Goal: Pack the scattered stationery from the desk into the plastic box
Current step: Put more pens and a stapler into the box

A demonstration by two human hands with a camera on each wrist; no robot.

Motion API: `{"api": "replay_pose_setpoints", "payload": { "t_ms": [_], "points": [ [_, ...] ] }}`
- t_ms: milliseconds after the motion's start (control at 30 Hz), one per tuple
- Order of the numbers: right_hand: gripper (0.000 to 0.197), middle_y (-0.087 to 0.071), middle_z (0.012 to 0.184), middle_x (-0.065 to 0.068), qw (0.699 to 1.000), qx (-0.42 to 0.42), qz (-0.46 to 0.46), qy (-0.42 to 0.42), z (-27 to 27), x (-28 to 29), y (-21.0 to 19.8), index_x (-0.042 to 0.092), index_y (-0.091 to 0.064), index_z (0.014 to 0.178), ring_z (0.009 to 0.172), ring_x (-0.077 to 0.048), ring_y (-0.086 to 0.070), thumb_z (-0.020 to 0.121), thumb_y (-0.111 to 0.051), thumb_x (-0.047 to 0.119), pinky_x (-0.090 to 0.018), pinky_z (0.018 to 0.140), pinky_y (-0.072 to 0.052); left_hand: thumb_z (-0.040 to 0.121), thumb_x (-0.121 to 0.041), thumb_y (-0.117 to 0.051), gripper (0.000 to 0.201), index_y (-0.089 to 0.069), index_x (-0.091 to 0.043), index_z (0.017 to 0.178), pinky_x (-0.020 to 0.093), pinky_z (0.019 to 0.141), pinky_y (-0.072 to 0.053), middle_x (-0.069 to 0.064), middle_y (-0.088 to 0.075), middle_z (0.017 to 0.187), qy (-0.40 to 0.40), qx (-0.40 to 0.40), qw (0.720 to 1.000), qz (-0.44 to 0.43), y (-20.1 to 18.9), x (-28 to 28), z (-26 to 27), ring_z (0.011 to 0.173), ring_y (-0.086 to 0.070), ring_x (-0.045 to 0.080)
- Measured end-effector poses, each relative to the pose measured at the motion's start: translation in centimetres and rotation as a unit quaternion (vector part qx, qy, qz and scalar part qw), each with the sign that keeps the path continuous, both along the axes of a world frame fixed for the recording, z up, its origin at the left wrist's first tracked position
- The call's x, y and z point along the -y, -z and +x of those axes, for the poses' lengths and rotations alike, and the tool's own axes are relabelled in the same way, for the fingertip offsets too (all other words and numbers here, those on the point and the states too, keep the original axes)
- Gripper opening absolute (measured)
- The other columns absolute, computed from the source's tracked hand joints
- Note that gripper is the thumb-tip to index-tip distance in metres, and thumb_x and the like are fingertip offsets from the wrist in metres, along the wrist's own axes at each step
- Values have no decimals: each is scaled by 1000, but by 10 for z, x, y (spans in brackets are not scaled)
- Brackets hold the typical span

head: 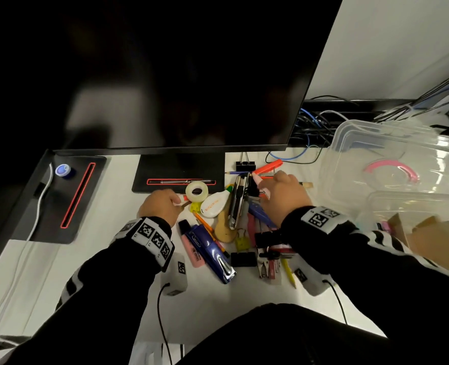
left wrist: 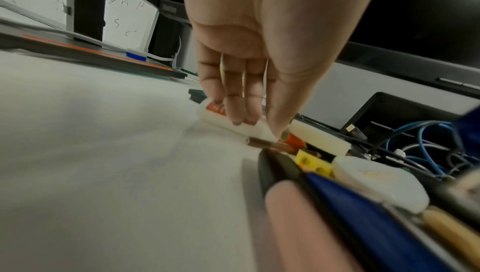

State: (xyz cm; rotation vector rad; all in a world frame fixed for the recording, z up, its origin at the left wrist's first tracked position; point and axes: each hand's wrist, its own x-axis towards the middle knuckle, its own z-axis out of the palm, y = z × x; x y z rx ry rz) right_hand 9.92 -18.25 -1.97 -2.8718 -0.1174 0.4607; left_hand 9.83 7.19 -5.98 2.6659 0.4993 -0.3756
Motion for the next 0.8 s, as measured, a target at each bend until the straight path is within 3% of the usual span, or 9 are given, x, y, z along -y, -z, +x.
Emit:
{"api": "replay_pose_setpoints", "payload": {
  "t_ms": [67, 267, 433, 567, 700, 800],
  "points": [
    [49, -43, 129, -4, 999, -9, -36, 27, 11, 4, 7, 26, -39, 137, 116, -24, -41, 90, -52, 31, -35, 96, -42, 80, -25, -70, 13, -58, -25, 86, 28, 76, -43, 3, -60, 105, -3, 7, 1000, -9, 5, 2, -1, 92, -57, 22],
    [39, -43, 125, -3, 994, -85, -31, 57, 6, 7, 33, 19, -51, 124, 110, -21, -45, 86, -57, 18, -35, 95, -45, 79, -30, -71, 14, -58, -27, 81, 29, 77, -44, -2, -58, 93, 20, -3, 1000, -21, 16, 5, -1, 86, -57, 20],
    [36, -44, 128, -8, 993, -72, 15, 92, -16, 14, 42, 20, -50, 127, 88, -19, -35, 91, -48, 18, -38, 85, -47, 82, -25, -68, 9, -59, -25, 79, 30, 80, -45, -3, -58, 90, 17, -8, 999, -36, 19, 6, -2, 88, -56, 19],
    [34, -44, 125, -5, 993, -73, 14, 88, -22, 21, 43, 20, -51, 123, 89, -18, -38, 89, -50, 21, -36, 87, -48, 82, -20, -65, 12, -59, -27, 75, 29, 81, -46, -5, -62, 91, 31, -17, 999, -34, 17, 9, -3, 91, -58, 18],
    [41, -44, 119, -5, 992, -110, -20, 57, -23, 21, 38, 19, -51, 127, 106, -24, -51, 86, -50, 13, -37, 93, -48, 82, -18, -64, 12, -60, -27, 76, 27, 81, -46, -5, -64, 90, 46, -32, 997, -44, 15, 12, -7, 87, -58, 16],
    [37, -43, 117, -7, 989, -132, -47, 47, -23, 25, 33, 19, -51, 125, 105, -26, -55, 88, -49, 12, -36, 91, -49, 82, -18, -64, 10, -61, -26, 78, 27, 81, -46, -4, -65, 90, 53, -35, 997, -48, 13, 12, -9, 87, -59, 15]
  ]
}}
